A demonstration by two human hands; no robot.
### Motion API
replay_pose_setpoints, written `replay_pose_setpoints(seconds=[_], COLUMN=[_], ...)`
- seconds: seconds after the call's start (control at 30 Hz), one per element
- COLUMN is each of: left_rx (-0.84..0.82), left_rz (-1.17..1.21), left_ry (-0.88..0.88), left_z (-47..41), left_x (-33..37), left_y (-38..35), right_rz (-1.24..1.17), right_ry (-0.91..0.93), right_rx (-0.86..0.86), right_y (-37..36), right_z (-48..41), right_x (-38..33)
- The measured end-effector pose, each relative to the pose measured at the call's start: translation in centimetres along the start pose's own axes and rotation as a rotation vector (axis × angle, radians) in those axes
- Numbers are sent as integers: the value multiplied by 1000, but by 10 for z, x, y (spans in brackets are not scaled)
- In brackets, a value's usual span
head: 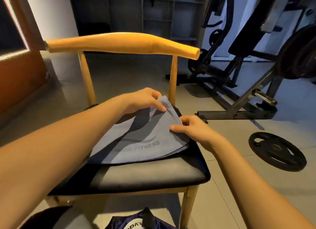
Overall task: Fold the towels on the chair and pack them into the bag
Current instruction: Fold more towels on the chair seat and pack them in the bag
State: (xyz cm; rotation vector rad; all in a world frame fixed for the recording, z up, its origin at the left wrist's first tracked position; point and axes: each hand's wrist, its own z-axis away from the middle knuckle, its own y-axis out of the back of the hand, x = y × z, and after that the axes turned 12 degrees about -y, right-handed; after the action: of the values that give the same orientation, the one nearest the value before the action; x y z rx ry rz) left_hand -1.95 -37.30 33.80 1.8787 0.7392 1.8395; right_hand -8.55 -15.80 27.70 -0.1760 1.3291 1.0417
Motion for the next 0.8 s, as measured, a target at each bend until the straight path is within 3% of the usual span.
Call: replay_pose_setpoints(seconds=[0.2,0.4,0.6,0.7,0.8], left_rx=[281,616,838,873,717], left_rz=[144,94,137,-4,-134], left_ry=[-156,-181,-246,-376,-433], left_z=[41,39,45,73,113], left_x=[24,28,25,24,6], left_y=[61,108,128,116,81], right_rz=[-272,-132,-105,-9,69], right_ry=[133,96,332,467,480], right_rx=[82,231,417,466,380], right_y=[18,39,41,34,17], right_z=[9,-20,-29,-6,16], right_x=[-68,-159,-198,-182,-135])
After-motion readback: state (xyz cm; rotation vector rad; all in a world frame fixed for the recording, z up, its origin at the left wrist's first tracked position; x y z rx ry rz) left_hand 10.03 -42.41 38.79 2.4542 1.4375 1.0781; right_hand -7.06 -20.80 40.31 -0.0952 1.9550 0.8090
